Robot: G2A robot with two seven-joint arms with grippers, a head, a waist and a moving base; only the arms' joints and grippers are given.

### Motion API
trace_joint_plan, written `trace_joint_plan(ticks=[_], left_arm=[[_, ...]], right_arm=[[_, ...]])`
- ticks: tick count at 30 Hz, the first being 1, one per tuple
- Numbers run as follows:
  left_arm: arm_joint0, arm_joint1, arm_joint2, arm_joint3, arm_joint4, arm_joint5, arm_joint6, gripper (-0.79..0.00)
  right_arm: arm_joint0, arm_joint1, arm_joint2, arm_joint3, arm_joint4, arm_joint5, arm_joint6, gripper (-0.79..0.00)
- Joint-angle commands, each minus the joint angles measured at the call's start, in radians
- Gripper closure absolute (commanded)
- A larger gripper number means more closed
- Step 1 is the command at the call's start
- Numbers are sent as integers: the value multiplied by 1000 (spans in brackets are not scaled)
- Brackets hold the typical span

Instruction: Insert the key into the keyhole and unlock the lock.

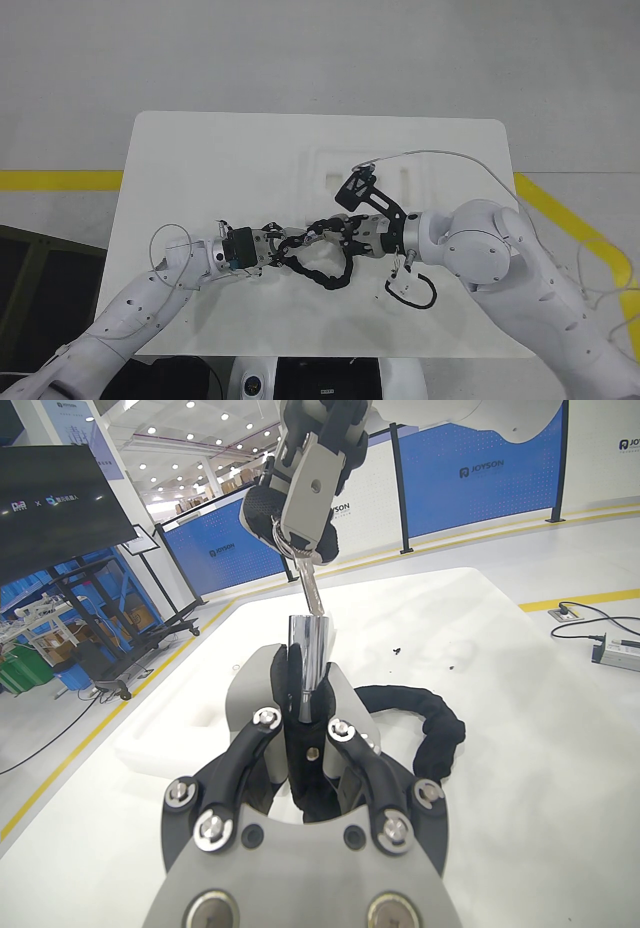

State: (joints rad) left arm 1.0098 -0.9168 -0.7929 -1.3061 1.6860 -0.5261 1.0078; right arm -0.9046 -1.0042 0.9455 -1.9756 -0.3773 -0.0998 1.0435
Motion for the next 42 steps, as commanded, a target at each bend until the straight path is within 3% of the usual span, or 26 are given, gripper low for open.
trace_joint_plan(ticks=[1,16,42], left_arm=[[0,0,0,0,0,0,0,0],[0,0,0,0,0,0,0,0],[0,0,0,0,0,0,0,0]], right_arm=[[0,0,2,-1,-4,2,2,0],[0,-5,2,0,-8,3,5,0],[62,-39,-98,1,-79,32,11,0]])
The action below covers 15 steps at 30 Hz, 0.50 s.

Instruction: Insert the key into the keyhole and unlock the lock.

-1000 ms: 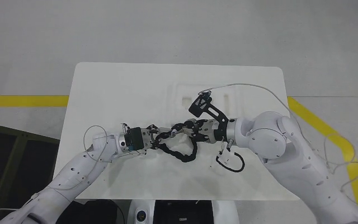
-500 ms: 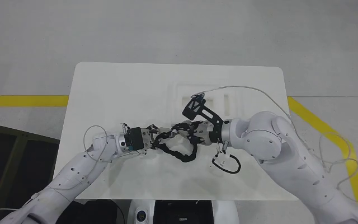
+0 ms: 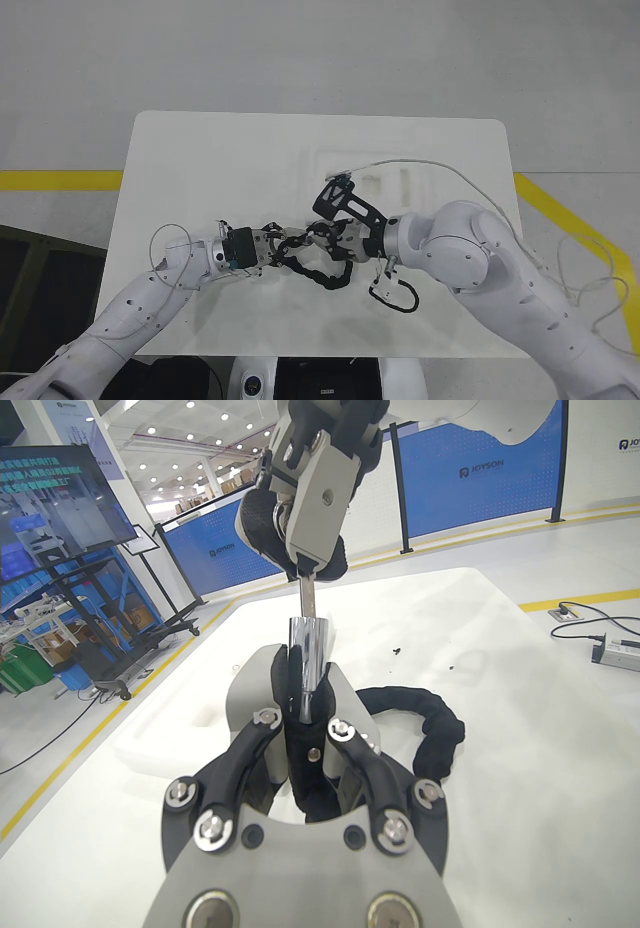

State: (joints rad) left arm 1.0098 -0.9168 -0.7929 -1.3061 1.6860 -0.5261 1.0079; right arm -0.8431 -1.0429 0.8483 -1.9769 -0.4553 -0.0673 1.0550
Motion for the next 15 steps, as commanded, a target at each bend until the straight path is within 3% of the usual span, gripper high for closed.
trace_joint_plan(ticks=[1,4,7,8,9,15], left_arm=[[0,0,0,0,0,0,0,0],[0,0,0,0,0,0,0,0],[0,0,0,0,0,0,0,0],[0,0,0,0,0,0,0,0],[0,0,0,0,0,0,0,0],[0,0,0,0,0,0,0,0]], right_arm=[[1,-2,-3,5,-2,-1,-1,0],[4,-4,-5,11,-3,-3,0,0],[4,-6,-3,16,-2,-4,3,-166],[4,-6,-2,16,-2,-5,4,-262],[4,-6,-1,17,-2,-6,5,-289],[-1,-4,26,8,10,-17,3,-329]])
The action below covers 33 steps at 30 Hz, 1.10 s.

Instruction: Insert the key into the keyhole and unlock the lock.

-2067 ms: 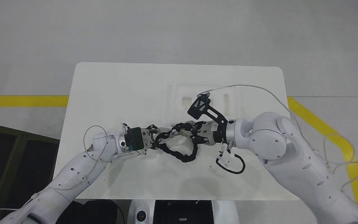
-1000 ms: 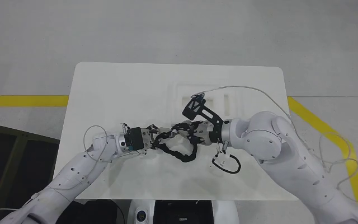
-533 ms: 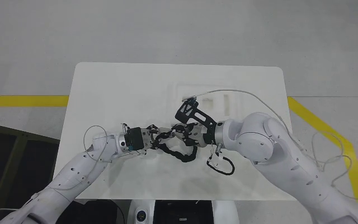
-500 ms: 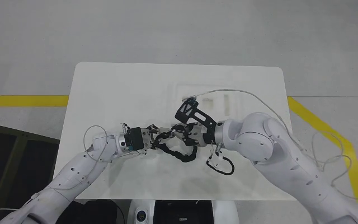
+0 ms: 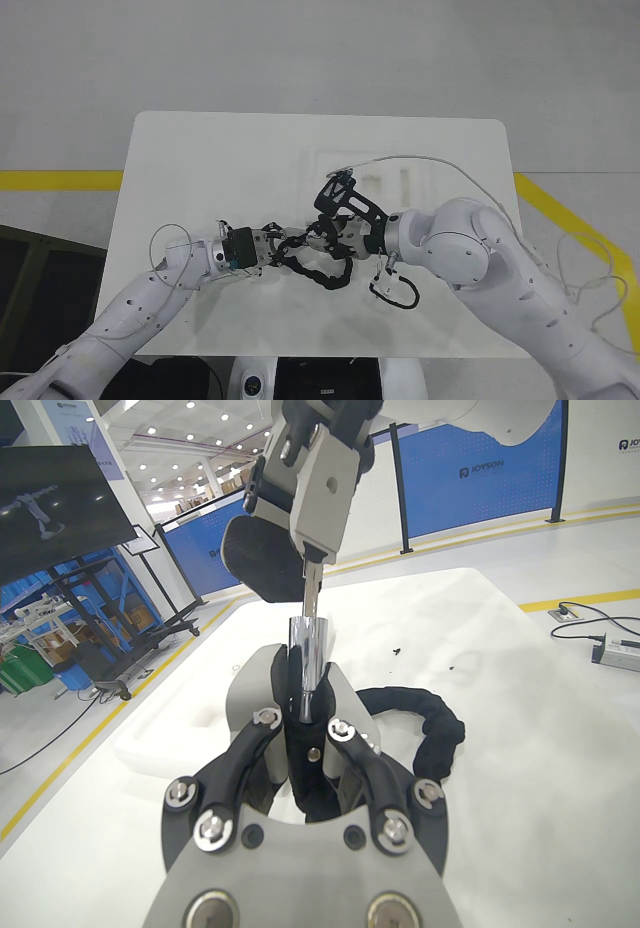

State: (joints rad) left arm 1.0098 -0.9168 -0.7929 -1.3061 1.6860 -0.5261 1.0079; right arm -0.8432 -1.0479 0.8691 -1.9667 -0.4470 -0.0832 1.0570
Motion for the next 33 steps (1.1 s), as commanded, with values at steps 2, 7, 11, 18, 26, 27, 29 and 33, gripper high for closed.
trace_joint_plan(ticks=[2,7,11,18,26,27,29,33], left_arm=[[0,0,0,0,0,0,0,0],[0,0,0,0,0,0,0,0],[0,0,0,0,0,0,0,0],[0,0,0,0,0,0,0,0],[0,0,0,0,0,0,0,0],[0,0,0,0,0,0,0,0],[0,0,0,0,0,0,0,0],[0,0,0,0,0,0,0,0]], right_arm=[[-6,3,19,-10,8,-5,5,-323],[-32,11,57,-30,39,-17,29,-292],[-65,19,92,-51,90,-34,49,-234],[-98,29,124,-79,116,-56,72,-166],[-113,32,130,-75,102,-59,57,-77],[-114,32,130,-75,97,-57,54,-52],[-116,32,129,-76,89,-55,50,0],[-115,32,128,-75,82,-53,45,0]])
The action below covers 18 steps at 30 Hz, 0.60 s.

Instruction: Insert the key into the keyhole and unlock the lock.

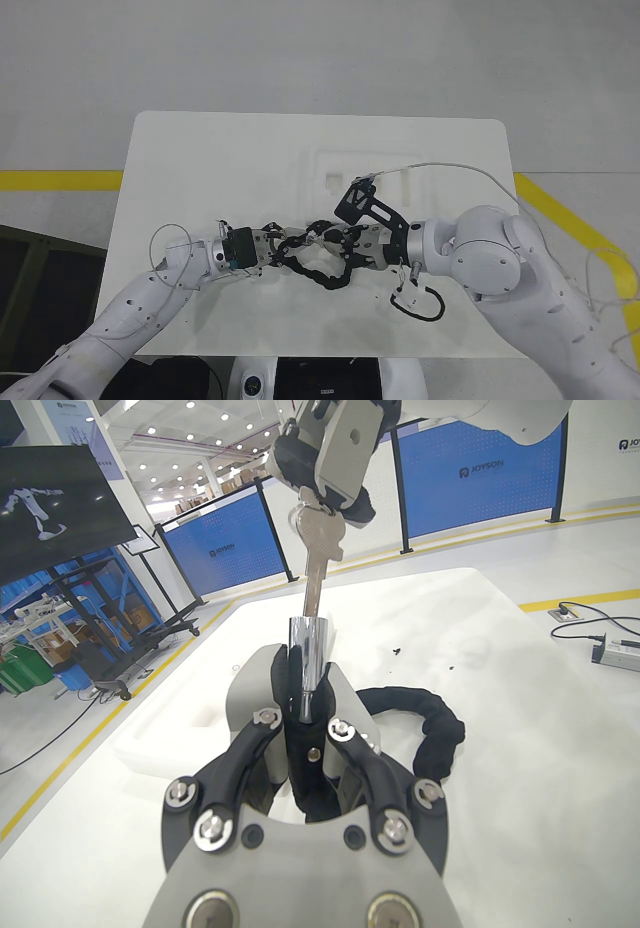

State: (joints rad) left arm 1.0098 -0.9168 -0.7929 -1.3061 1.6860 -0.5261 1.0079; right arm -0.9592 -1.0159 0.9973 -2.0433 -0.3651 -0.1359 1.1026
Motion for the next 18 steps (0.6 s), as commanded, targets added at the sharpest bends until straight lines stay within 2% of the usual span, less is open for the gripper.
trace_joint_plan(ticks=[1,18], left_arm=[[0,0,0,0,0,0,0,0],[0,0,0,0,0,0,0,0]], right_arm=[[1,0,0,2,0,-1,-2,0],[35,-15,-58,40,-49,23,-32,0]])
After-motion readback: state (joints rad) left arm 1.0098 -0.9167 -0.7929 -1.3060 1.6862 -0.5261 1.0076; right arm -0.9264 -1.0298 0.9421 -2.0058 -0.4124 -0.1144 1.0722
